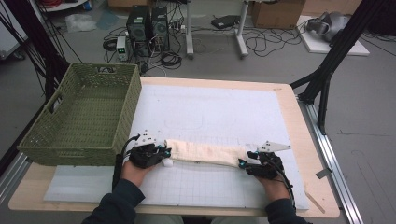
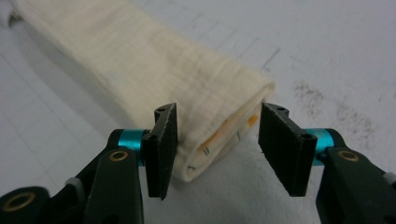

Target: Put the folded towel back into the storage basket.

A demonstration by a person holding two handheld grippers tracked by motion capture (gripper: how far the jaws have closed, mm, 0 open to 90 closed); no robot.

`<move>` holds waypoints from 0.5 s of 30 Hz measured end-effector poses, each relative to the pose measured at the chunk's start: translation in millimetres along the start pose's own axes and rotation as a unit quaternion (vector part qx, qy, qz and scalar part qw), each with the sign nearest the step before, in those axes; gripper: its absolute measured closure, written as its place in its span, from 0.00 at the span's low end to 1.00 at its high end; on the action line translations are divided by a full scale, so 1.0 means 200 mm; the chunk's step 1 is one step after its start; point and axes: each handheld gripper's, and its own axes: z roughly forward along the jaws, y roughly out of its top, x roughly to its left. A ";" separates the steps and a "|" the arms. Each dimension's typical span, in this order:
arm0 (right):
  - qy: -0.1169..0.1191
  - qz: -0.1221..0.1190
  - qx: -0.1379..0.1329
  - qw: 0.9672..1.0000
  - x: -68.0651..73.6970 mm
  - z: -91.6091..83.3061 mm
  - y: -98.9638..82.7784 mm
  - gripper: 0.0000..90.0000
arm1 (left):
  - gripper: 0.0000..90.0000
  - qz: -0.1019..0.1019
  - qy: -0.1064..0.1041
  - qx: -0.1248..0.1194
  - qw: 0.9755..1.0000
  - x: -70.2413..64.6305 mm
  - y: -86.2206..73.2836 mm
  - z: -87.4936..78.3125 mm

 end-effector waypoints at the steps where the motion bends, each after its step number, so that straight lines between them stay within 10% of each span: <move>1: 0.005 0.001 0.004 1.000 0.00 0.01 -0.01 0.54 | 0.90 0.001 0.001 0.001 1.000 0.00 0.00 0.00; 10: 0.003 0.008 -0.002 1.000 0.01 0.02 -0.01 0.59 | 0.90 0.002 0.010 0.012 1.000 0.00 -0.01 0.02; 15: 0.028 0.009 -0.006 1.000 0.02 0.02 -0.02 0.83 | 0.90 0.003 0.014 0.021 1.000 0.00 -0.01 0.04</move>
